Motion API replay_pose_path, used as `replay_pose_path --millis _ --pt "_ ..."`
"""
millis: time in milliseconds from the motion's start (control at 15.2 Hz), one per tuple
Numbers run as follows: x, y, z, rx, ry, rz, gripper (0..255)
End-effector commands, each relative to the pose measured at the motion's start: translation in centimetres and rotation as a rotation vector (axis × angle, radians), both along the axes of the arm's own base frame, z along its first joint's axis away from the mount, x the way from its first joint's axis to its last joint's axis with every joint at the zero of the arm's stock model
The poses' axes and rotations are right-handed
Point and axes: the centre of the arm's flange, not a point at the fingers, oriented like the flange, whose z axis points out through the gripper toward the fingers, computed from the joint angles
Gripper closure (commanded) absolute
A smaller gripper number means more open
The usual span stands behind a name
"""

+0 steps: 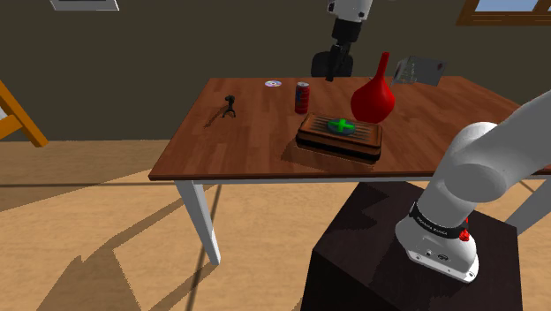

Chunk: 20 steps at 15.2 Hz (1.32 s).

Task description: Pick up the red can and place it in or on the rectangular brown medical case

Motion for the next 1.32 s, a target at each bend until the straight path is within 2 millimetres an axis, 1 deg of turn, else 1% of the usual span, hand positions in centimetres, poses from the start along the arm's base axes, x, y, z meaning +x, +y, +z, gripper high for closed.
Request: replay_pose_path --millis 0,1254 --pt "2.0 -1.8 -1.5 -0.006 0.000 0.011 0" --pt "19.9 -16.5 -10.5 -0.046 0.006 0.106 0"
